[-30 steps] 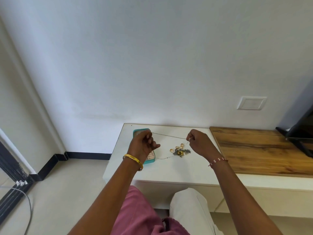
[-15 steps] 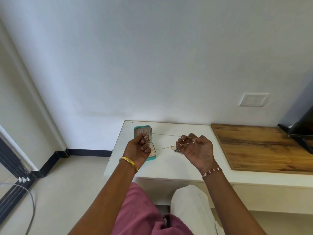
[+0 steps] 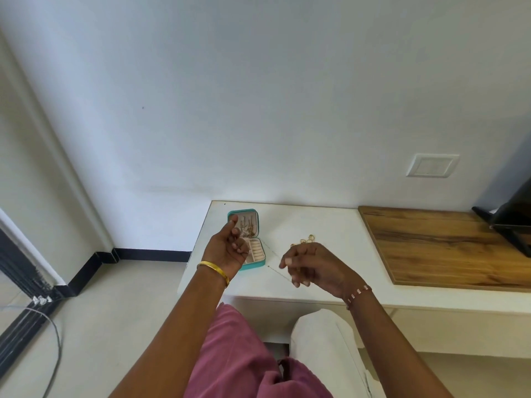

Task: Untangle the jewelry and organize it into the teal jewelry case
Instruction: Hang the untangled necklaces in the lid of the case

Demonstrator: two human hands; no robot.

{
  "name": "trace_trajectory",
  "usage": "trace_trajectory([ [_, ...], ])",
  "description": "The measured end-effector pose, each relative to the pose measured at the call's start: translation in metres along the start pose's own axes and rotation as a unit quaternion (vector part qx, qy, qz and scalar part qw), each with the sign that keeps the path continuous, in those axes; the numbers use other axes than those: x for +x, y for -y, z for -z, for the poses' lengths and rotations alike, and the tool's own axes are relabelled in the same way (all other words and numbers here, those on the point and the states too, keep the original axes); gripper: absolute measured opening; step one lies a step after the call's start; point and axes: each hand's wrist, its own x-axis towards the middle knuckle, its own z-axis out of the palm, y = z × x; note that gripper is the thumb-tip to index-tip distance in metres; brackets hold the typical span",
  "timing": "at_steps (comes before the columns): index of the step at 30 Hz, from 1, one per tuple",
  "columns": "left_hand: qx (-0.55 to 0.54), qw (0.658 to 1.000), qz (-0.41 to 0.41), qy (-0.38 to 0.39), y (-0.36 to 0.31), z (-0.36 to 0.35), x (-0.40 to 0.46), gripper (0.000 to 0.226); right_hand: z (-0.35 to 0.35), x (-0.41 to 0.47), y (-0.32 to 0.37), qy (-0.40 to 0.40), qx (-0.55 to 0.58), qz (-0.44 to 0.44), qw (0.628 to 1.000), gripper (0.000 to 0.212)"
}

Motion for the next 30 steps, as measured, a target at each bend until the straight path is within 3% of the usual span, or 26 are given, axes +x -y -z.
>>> trace_trajectory([
  [6, 0.082, 0.996, -0.014, 0.019, -0.005, -0.005, 0.003, 0.015, -0.013, 0.003, 0.007, 0.088, -0.153, -0.105, 0.979, 0.024],
  [10, 0.13, 0.989, -0.033, 0.065, -0.003, -0.015, -0.005, 0.014, -0.024, 0.008, 0.007, 0.039, -0.212, -0.17, 0.961, 0.029],
  [15, 0.207, 0.971, -0.06, 0.105, -0.003, -0.016, -0.01, 0.02, -0.026, 0.015, -0.006, -0.05, -0.236, -0.12, 0.963, 0.021],
  [21, 0.332, 0.932, -0.067, 0.126, -0.001, -0.029, -0.015, 0.023, -0.031, 0.016, -0.008, -0.051, -0.218, -0.079, 0.972, 0.023],
  [30, 0.36, 0.918, -0.057, 0.158, -0.001, -0.036, -0.017, 0.023, -0.035, 0.018, -0.008, -0.088, -0.002, -0.027, 0.996, 0.015],
])
